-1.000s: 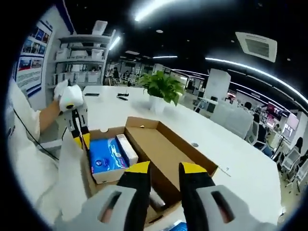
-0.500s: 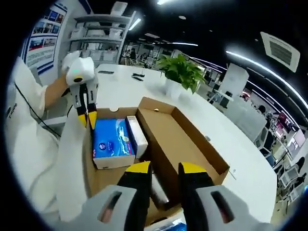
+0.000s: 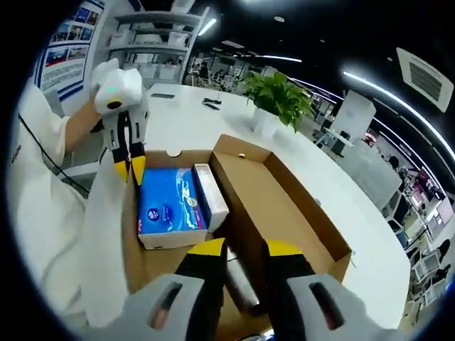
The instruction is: Operate the shoe box by opening the lid, removing the specified soft item, and placing it in the target area until the item is outside and the box remains undamaged.
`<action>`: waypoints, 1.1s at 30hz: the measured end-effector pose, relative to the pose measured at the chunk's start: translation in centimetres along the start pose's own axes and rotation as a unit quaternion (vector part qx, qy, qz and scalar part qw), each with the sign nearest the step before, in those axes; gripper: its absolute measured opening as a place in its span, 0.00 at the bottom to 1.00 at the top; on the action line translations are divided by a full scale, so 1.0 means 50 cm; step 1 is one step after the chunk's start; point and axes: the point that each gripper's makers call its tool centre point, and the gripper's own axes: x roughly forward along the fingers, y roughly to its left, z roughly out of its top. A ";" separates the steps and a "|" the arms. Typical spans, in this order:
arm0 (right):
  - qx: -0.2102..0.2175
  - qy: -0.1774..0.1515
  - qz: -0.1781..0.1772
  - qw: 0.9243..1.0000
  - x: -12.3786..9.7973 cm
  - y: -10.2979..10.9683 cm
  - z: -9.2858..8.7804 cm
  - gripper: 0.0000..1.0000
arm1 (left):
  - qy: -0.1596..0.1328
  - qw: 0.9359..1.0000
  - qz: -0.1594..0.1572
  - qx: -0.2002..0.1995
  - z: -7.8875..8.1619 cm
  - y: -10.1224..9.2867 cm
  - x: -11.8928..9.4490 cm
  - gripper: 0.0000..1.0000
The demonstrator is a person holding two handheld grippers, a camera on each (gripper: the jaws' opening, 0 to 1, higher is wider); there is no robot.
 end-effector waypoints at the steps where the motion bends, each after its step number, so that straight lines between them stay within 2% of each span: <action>1: 0.000 0.000 0.001 1.000 0.002 0.002 0.000 0.19 | 0.000 1.000 0.000 0.000 0.000 0.000 0.000 0.05; 10: 0.000 0.018 0.019 1.000 0.026 0.026 -0.010 0.21 | -0.002 1.000 0.000 0.000 0.000 0.000 -0.001 0.05; 13: 0.007 0.016 0.029 0.999 0.037 0.035 -0.012 0.21 | -0.003 1.000 0.004 0.000 0.000 0.000 -0.001 0.05; 15: -0.004 0.036 0.032 0.999 0.052 0.038 -0.027 0.21 | -0.008 1.000 0.004 -0.003 0.001 0.000 -0.001 0.05; 19: -0.020 0.056 0.033 0.998 0.068 0.045 -0.040 0.21 | -0.005 1.000 0.001 -0.003 0.001 0.000 -0.001 0.05; 21: -0.017 0.053 0.018 0.998 0.070 0.036 -0.040 0.21 | -0.005 1.000 0.000 -0.004 0.001 0.000 -0.001 0.05; 24: -0.009 0.055 0.031 0.998 0.079 0.045 -0.047 0.21 | -0.005 1.000 0.000 -0.003 0.001 0.000 -0.001 0.05; 33: -0.023 0.076 0.035 0.996 0.115 0.053 -0.064 0.24 | -0.008 1.000 0.002 -0.002 0.001 0.001 -0.001 0.05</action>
